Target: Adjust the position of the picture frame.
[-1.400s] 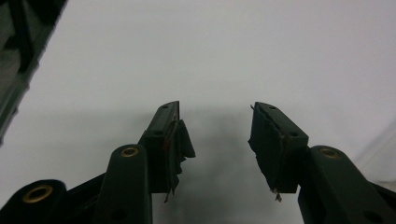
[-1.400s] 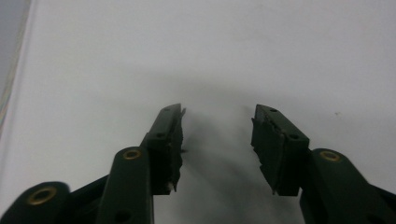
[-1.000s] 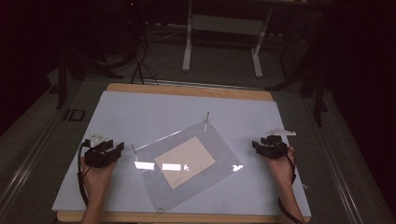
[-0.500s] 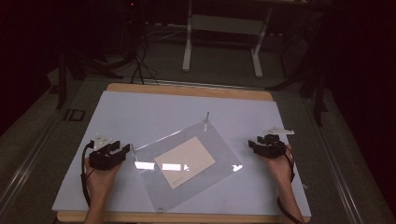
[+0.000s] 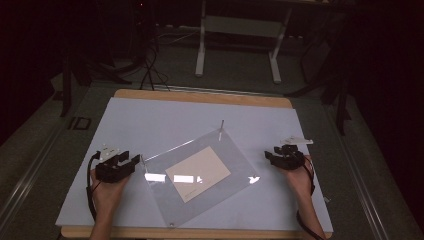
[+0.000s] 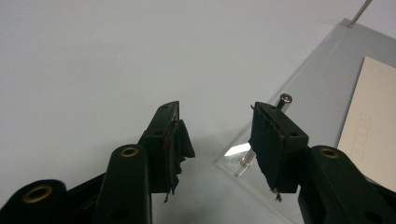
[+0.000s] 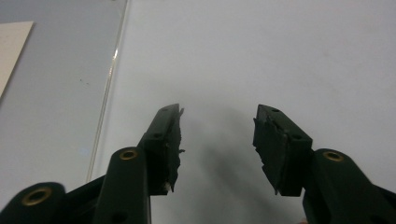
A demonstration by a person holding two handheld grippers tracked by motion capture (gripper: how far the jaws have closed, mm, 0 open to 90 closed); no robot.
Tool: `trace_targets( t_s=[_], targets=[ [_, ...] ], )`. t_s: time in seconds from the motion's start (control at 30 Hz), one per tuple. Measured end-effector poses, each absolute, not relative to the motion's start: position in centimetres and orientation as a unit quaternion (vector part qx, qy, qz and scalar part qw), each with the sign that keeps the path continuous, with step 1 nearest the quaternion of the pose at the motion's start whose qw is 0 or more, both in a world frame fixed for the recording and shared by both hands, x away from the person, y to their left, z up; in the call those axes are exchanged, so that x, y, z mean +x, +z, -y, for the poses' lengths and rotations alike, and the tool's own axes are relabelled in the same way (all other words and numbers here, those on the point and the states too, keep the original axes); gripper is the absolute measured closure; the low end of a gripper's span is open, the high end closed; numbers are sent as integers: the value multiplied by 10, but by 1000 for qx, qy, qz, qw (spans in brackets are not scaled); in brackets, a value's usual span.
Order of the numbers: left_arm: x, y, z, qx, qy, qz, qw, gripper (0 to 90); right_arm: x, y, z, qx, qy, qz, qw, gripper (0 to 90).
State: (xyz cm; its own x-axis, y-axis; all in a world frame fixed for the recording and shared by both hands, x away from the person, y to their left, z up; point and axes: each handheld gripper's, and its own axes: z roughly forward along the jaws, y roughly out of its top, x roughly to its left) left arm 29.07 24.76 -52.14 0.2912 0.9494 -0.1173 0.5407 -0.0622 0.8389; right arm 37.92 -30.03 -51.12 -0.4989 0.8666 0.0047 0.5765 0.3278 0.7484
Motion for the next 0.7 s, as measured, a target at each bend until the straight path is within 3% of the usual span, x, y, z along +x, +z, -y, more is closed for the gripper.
trace_targets(
  t_s=[0.7],
  targets=[
    [286,-518,-251,691,225,-528,440,487,382,-499,281,433,395,-792,171,433]
  ],
)
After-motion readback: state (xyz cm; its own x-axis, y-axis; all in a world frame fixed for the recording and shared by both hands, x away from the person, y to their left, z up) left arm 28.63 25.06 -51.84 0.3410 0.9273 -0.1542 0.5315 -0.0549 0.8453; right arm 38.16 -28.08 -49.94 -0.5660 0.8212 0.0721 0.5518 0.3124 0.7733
